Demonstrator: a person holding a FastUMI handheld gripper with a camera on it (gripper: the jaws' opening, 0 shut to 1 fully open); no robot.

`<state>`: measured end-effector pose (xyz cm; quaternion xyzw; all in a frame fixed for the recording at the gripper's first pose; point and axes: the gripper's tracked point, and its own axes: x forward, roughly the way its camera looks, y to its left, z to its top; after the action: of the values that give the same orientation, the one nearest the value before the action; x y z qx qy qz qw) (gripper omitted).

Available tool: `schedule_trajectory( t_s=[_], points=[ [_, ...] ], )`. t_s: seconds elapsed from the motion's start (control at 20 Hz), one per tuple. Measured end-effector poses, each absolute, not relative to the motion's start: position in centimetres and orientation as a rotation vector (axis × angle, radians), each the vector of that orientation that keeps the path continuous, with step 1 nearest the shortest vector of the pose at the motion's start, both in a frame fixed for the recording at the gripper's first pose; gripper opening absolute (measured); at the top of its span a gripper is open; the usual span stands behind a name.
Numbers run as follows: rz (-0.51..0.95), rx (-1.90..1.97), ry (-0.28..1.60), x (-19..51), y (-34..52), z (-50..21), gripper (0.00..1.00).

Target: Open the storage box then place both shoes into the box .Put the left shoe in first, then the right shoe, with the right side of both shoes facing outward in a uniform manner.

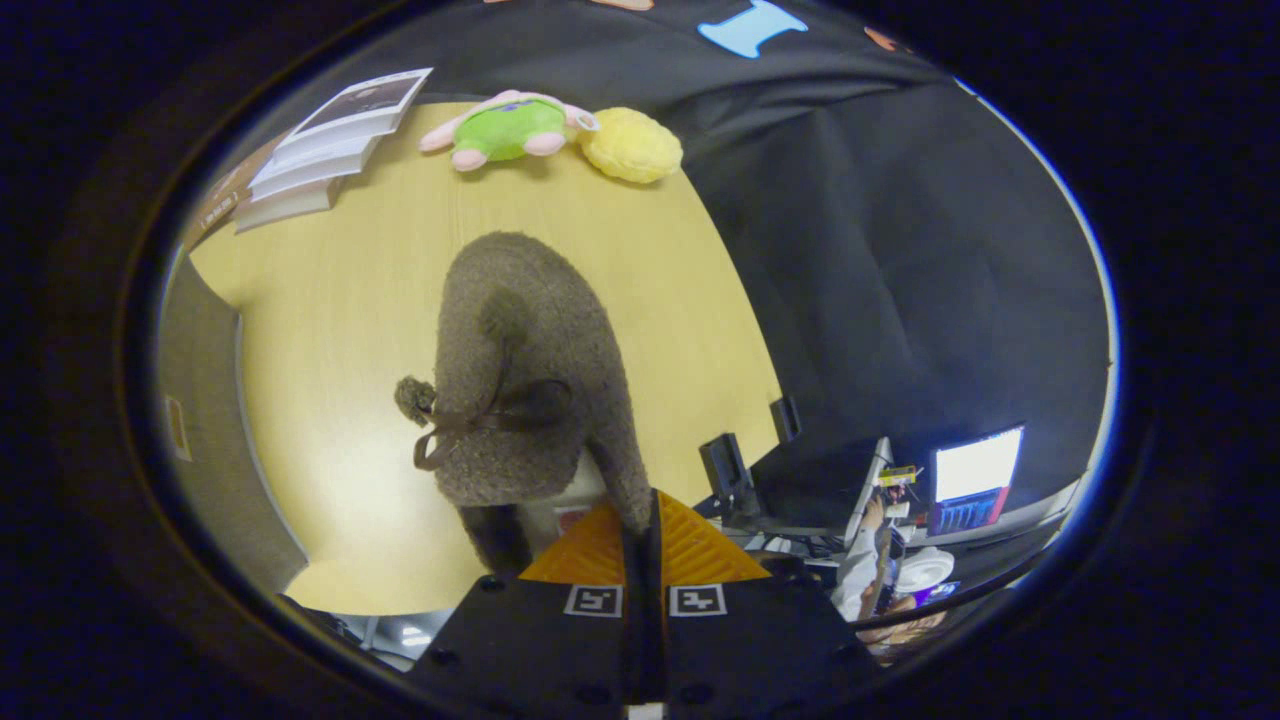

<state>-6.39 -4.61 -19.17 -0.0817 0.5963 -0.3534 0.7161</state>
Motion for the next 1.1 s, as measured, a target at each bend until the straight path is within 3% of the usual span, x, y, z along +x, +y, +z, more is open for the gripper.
schedule_trajectory(
  t_s=[0.45, 0.85, 1.1],
  points=[
    [-0.836, -0.204, 1.235, -4.4, 3.1, -9.6, 0.03],
    [-0.771, -0.262, 1.144, 0.1, 13.3, -5.3, 0.03],
    [-0.681, -0.261, 1.151, 2.5, 20.0, -6.1, 0.03]
  ],
)
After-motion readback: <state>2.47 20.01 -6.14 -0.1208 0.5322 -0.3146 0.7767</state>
